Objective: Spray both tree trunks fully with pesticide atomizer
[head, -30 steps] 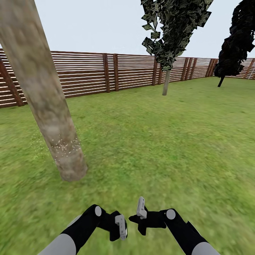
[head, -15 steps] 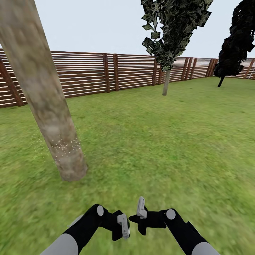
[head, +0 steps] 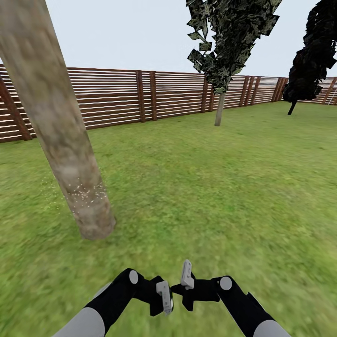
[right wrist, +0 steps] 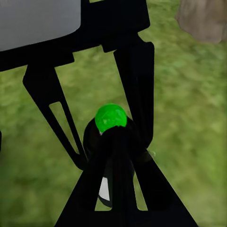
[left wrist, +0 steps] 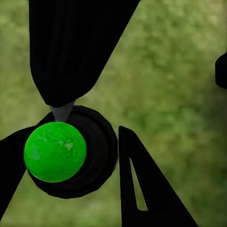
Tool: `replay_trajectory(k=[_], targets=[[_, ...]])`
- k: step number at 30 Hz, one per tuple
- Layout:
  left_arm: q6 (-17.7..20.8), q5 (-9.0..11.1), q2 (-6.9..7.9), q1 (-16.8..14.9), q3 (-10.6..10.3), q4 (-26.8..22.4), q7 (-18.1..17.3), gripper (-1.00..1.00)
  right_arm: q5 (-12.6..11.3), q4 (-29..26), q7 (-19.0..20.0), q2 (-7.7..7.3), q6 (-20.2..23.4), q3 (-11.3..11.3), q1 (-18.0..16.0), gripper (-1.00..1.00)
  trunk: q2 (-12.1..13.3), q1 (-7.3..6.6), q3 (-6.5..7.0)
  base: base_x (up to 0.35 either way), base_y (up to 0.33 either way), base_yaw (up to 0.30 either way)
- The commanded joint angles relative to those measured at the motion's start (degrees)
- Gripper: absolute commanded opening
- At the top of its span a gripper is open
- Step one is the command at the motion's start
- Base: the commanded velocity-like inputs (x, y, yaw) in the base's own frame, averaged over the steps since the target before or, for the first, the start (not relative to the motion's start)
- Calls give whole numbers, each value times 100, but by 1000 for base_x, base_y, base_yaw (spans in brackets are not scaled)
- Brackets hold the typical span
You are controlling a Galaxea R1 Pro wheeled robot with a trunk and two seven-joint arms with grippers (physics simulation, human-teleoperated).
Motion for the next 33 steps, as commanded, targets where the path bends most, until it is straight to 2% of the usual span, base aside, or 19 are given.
replay_trajectory(k=[1,16,22,26,30,32,33], targets=[[-3,-31,-2,-2,2,-9,-20,-100,53,-6,-1,-2,-35,-2,-2,-100,-2,-1,-5,0,0,0],[1,-32,-31,-2,25,-2,-20,-100,53,-2,-1,-6,-35,0,-2,-100,-2,-1,-5,0,0,0],[29,-92,64,-2,36,39,-16,-100,53,-11,-1,-6,-35,1,-2,-100,-2,-1,-5,0,0,0],[45,-106,359,2,38,68,-18,-100,53,-8,6,-6,-35,1,-2,-100,-2,-1,-5,0,0,0],[47,-106,742,22,44,78,-18,-100,53,0,8,-12,-35,-2,-2,-100,-2,-1,-5,0,0,0],[31,-106,1000,49,46,79,-12,-100,53,12,8,-15,-40,0,-2,-100,-2,-1,-5,0,0,0],[15,-106,1200,65,48,72,-10,-100,53,16,10,-25,-45,1,0,100,-2,-1,-5,0,0,0]])
